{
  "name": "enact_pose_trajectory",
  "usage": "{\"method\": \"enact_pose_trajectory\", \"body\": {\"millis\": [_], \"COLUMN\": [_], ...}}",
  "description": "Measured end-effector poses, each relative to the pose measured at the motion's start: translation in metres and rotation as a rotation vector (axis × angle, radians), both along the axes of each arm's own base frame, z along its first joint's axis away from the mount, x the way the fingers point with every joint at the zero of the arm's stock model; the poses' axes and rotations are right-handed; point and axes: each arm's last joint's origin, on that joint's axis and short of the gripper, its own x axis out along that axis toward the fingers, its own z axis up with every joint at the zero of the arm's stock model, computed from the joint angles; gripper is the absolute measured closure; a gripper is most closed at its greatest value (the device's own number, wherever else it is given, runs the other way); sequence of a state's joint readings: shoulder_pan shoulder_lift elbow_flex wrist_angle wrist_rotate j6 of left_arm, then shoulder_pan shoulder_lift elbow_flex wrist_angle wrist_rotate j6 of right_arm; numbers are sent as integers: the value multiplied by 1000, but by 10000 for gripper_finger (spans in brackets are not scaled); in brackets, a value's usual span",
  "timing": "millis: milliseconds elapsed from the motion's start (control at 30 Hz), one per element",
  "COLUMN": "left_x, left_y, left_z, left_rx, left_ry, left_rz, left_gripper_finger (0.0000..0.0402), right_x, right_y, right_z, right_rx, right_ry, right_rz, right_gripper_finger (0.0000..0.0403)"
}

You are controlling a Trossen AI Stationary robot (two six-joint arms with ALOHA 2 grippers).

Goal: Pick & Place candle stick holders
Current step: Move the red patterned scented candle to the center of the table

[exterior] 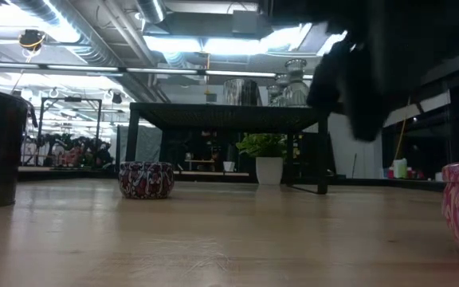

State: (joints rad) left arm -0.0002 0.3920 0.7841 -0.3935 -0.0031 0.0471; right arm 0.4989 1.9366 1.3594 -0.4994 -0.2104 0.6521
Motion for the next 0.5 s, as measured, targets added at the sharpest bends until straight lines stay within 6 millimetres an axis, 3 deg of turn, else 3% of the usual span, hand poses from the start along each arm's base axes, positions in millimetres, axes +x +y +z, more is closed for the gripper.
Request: {"method": "enact_pose_trajectory", "body": {"millis": [500], "left_x": [0], "left_y": [0], "left_z": [0], "left_rx": [0], "left_ry": [0], "left_rz": [0], "left_gripper_finger": [395], "right_x": [-32], "right_y": [60], "right_z": [4], "right_rx": [-42], "right_ry": [-124], "right_rz": [32], "right_gripper_finger": [236]}}
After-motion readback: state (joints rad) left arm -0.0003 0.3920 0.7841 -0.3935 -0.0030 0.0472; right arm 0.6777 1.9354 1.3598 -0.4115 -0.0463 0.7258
